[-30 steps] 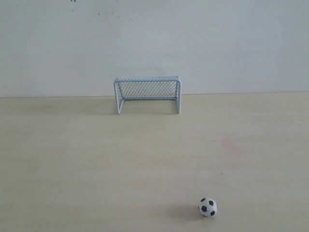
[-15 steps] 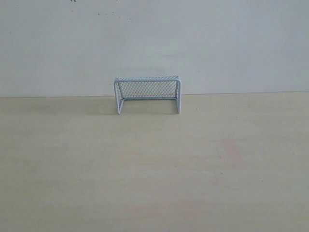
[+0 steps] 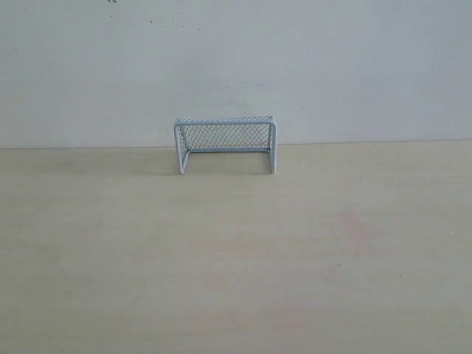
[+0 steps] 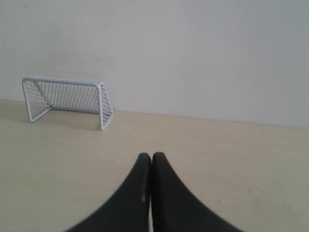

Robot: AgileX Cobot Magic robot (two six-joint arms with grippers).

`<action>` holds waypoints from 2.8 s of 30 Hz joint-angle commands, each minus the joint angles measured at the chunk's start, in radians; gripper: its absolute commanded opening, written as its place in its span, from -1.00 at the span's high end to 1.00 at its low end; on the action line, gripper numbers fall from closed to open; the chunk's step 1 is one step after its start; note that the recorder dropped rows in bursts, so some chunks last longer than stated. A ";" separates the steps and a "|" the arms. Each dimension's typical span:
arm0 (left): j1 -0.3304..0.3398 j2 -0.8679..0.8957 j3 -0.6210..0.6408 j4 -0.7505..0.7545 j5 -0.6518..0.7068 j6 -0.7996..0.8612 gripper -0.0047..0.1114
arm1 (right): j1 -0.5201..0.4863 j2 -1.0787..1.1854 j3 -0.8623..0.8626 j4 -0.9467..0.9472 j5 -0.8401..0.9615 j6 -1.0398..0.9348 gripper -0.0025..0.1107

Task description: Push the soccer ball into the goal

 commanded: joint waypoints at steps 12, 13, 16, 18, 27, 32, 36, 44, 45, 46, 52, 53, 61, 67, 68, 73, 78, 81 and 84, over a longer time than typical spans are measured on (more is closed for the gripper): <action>0.002 -0.003 0.004 0.004 0.001 -0.010 0.84 | -0.010 -0.303 0.071 0.234 0.197 -0.243 0.96; 0.002 -0.003 0.004 0.004 0.001 -0.010 0.84 | -0.010 -0.303 0.071 0.234 0.228 -0.245 0.96; 0.002 -0.003 0.004 0.004 0.001 -0.010 0.84 | -0.035 -0.303 0.071 0.248 0.280 -0.258 0.96; 0.002 -0.003 0.004 0.004 0.001 -0.010 0.84 | -0.063 -0.303 0.071 0.261 0.302 -0.263 0.96; 0.002 -0.003 0.004 0.004 0.001 -0.010 0.84 | -0.167 -0.303 0.071 0.300 0.374 -0.284 0.96; 0.002 -0.003 0.004 0.004 0.001 -0.010 0.84 | -0.165 -0.303 0.071 0.300 0.409 -0.284 0.96; 0.002 -0.003 0.004 0.004 0.001 -0.010 0.84 | -0.138 -0.303 0.071 0.310 0.409 -0.284 0.96; 0.002 -0.003 0.004 0.004 0.001 -0.010 0.84 | -0.077 -0.303 0.071 0.310 0.409 -0.284 0.96; 0.002 -0.003 0.004 0.004 0.001 -0.010 0.84 | -0.077 -0.303 0.071 0.310 0.409 -0.284 0.96; 0.002 -0.003 0.004 0.004 0.001 -0.010 0.84 | -0.077 -0.303 0.071 0.310 0.409 -0.284 0.96; 0.002 -0.003 0.004 0.004 0.001 -0.010 0.84 | -0.077 -0.303 0.071 0.310 0.409 -0.284 0.96; 0.002 -0.003 0.004 0.004 0.001 -0.010 0.84 | -0.077 -0.303 0.071 0.310 0.409 -0.284 0.96; 0.002 -0.003 0.004 0.004 0.001 -0.010 0.84 | -0.077 -0.303 0.071 0.310 0.409 -0.282 0.96; 0.002 -0.003 0.004 0.004 0.001 -0.010 0.84 | -0.077 -0.303 0.071 0.310 0.409 -0.282 0.96; 0.002 -0.003 0.004 0.004 0.001 -0.010 0.84 | -0.077 -0.303 0.071 0.310 0.409 -0.276 0.96; 0.002 -0.003 0.004 0.004 0.001 -0.010 0.84 | -0.077 -0.303 0.071 0.310 0.409 -0.276 0.96; 0.002 -0.003 0.004 0.004 0.001 -0.010 0.84 | -0.077 -0.303 0.071 0.310 0.409 -0.276 0.96; 0.002 -0.003 0.004 0.004 0.001 -0.010 0.84 | -0.077 -0.303 0.071 0.310 0.409 -0.276 0.96; 0.002 -0.003 0.004 0.004 0.001 -0.010 0.84 | -0.077 -0.303 0.071 0.310 0.409 -0.276 0.96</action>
